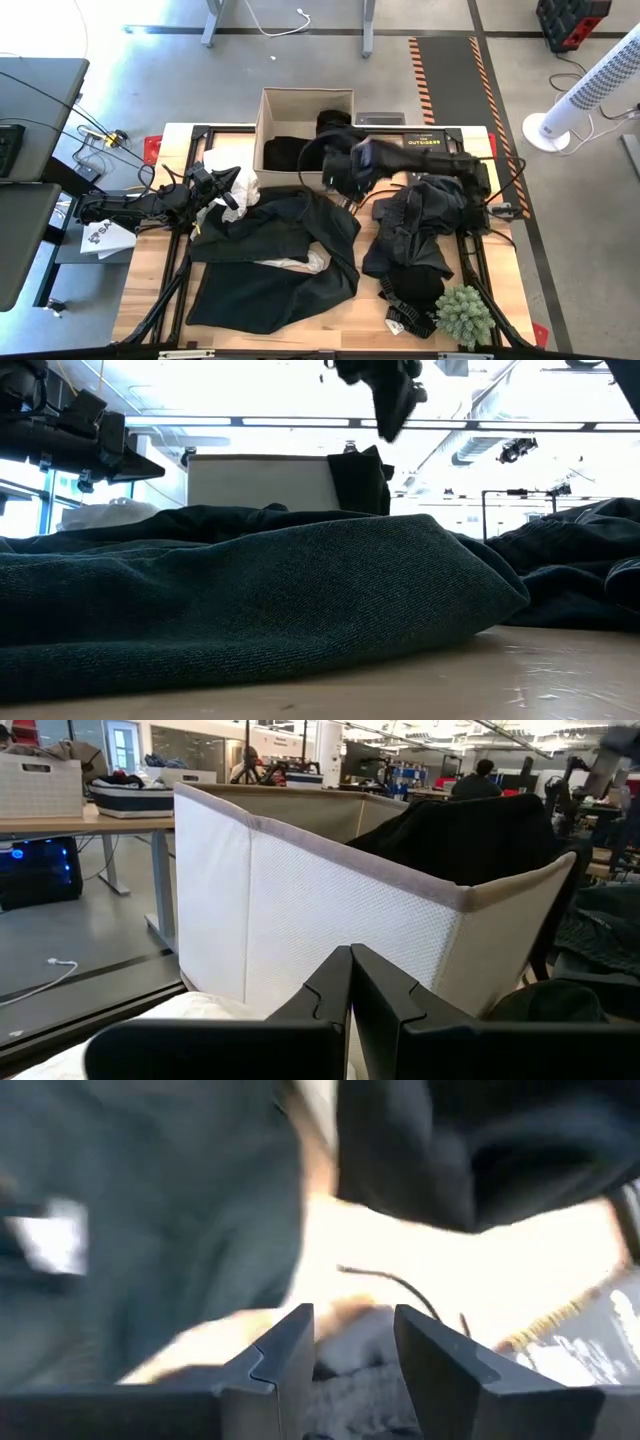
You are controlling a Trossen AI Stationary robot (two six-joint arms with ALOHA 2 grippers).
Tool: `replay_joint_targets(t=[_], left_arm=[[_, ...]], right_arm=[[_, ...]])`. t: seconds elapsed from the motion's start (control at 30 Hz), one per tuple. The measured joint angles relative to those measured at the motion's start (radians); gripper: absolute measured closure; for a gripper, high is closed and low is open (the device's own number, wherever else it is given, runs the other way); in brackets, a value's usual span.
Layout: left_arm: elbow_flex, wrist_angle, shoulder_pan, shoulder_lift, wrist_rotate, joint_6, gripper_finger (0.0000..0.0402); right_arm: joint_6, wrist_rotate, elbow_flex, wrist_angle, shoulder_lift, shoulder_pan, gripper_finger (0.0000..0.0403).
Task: Sort clothes
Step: Put the black shirt into the laundry bin
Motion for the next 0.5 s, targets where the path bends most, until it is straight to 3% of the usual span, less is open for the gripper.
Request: replay_joint_targets(t=[0.23, 0.5], left_arm=[[0.0, 0.0, 0.0, 0.0, 0.0, 0.0, 0.0394], [0.0, 0.0, 0.0, 0.0, 0.0, 0.0, 0.0394]], right_arm=[[0.153, 0.212, -0.429, 0.115, -0.084, -0.004, 0.0265], [0.022, 0.251, -0.898, 0.87, -0.321, -0.041, 0.0265]])
